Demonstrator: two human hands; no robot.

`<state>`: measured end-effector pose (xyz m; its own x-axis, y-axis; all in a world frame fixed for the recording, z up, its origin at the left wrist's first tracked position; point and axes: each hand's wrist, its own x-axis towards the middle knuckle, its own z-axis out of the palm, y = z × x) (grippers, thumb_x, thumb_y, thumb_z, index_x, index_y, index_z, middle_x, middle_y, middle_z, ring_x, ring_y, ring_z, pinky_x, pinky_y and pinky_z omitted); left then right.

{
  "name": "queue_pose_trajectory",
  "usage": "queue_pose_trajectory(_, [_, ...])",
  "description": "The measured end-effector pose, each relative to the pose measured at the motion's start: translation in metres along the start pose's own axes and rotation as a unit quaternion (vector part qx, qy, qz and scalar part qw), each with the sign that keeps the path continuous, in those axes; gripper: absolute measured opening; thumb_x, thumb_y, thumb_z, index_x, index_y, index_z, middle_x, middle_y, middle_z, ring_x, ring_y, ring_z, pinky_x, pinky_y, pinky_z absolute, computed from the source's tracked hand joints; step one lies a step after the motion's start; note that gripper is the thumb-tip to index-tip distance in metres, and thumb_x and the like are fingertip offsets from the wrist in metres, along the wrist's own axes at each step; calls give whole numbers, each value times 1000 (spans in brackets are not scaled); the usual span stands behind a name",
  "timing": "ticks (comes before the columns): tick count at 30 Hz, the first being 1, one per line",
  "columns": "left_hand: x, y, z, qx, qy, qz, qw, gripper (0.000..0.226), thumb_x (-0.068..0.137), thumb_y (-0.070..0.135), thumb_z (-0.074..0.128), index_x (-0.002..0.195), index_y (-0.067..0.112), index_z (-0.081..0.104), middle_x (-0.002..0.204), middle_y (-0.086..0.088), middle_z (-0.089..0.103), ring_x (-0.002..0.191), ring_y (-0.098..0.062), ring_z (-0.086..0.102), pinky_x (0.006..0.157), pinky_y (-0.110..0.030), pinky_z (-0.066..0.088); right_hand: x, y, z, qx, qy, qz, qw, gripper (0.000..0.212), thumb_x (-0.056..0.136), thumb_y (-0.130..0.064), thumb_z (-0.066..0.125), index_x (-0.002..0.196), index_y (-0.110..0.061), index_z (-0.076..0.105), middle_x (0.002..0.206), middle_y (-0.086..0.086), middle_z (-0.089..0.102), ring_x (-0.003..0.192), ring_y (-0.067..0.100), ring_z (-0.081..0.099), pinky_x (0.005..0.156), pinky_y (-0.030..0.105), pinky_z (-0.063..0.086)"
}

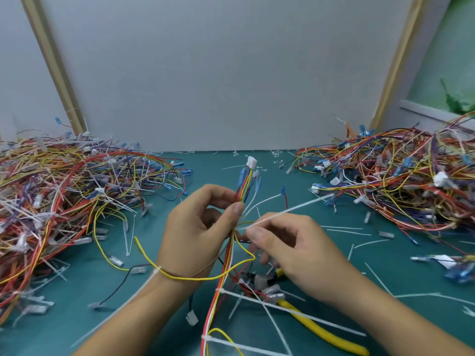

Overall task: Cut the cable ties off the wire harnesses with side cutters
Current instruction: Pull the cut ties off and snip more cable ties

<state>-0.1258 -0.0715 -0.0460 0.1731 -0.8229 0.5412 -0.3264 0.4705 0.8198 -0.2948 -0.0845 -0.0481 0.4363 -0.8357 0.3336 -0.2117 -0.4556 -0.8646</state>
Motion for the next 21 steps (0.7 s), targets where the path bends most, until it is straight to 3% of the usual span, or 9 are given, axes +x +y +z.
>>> queue_pose_trajectory(2, [-2, 4, 2, -2, -1, 5, 1000, 7, 81, 26, 71, 86, 23, 68, 76, 3, 68, 59, -35, 62, 54, -50, 52, -2, -1, 2, 2, 16, -4, 1000, 31, 85, -54, 57, 81, -25, 69, 71, 6, 68, 62, 27, 62, 58, 44, 50])
queue_pose_trajectory(6, [1, 4, 2, 25, -70, -2, 997, 6, 88, 26, 68, 90, 22, 70, 80, 3, 73, 73, -19, 68, 70, -32, 54, 5, -3, 2, 11, 15, -9, 1000, 28, 99, -20, 57, 72, -15, 65, 59, -1, 64, 53, 9, 60, 50, 21, 46])
queue_pose_trajectory(8, [9, 1, -1, 36, -68, -30, 997, 13, 96, 25, 59, 103, 21, 70, 95, 4, 74, 94, -14, 68, 87, -27, 51, 19, -10, -4, 51, 55, 8, 997, 29, 99, -14, 56, 73, -11, 66, 57, 1, 64, 51, 14, 62, 45, 23, 48])
queue_pose_trajectory(10, [14, 1, -6, 80, -9, -76, 994, 23, 100, 22, 54, 121, 20, 64, 119, 6, 67, 115, -5, 60, 99, -19, 41, 42, -17, -14, 98, 116, 18, 988, 28, 100, -10, 54, 75, -4, 67, 54, 2, 64, 47, 16, 63, 40, 25, 50])
queue_pose_trajectory(13, [10, 2, -9, 88, 1, -188, 978, 24, 101, 33, 49, 118, 24, 62, 120, 17, 56, 111, 15, 50, 99, -21, 32, 83, -16, -26, 162, 182, 49, 969, 28, 100, -6, 50, 76, 1, 63, 50, 2, 63, 41, 17, 64, 37, 26, 51])
queue_pose_trajectory(15, [-1, -2, -12, 6, -39, -244, 969, 26, 102, 32, 47, 116, 16, 63, 118, 2, 62, 107, -6, 62, 104, -30, 42, 109, -7, -29, 178, 219, 80, 956, 29, 98, -4, 51, 72, 0, 61, 50, 6, 63, 41, 20, 64, 39, 28, 53])
queue_pose_trajectory(18, [-7, 2, -12, -189, -96, -373, 903, 48, 100, 45, 45, 110, 3, 65, 102, -17, 74, 77, -26, 73, 66, -30, 60, 144, 14, -32, 143, 282, 125, 940, 34, 96, -2, 53, 63, -4, 62, 62, 16, 66, 56, 31, 68, 57, 40, 58])
queue_pose_trajectory(20, [-16, 5, -13, -217, -199, -405, 866, 61, 90, 60, 52, 103, 4, 72, 101, -22, 73, 81, -34, 74, 61, -33, 60, 156, 25, -35, 137, 294, 140, 936, 33, 96, 0, 53, 64, -4, 62, 69, 20, 67, 63, 35, 71, 62, 42, 58])
queue_pose_trajectory(21, [-22, 6, -15, -213, -241, -387, 864, 52, 88, 55, 62, 99, 6, 74, 99, -22, 74, 80, -34, 74, 61, -33, 60, 158, 29, -35, 138, 280, 139, 940, 32, 96, 0, 55, 66, -3, 62, 67, 19, 66, 58, 31, 70, 57, 37, 58])
